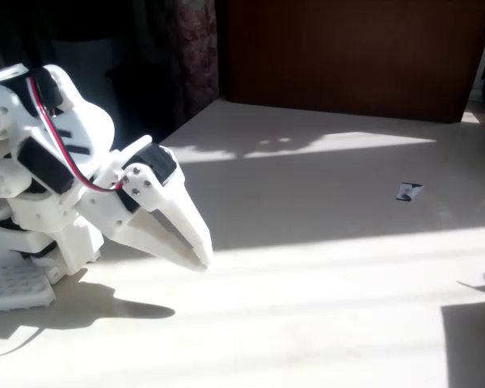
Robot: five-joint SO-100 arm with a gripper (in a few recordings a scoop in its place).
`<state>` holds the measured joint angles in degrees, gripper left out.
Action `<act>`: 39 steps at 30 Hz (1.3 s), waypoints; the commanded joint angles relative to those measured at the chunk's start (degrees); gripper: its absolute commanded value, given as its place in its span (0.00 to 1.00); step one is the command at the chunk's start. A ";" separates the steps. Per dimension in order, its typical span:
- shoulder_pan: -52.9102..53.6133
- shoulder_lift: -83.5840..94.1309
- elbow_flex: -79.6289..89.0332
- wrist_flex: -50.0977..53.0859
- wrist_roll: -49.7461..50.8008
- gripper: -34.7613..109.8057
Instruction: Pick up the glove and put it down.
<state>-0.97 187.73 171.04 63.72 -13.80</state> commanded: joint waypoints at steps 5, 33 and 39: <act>-0.18 0.35 0.44 0.35 -0.09 0.25; -0.26 0.35 0.26 7.47 -0.44 0.24; -0.26 0.35 0.26 7.47 -0.44 0.24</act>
<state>-0.97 188.17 171.74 70.93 -13.80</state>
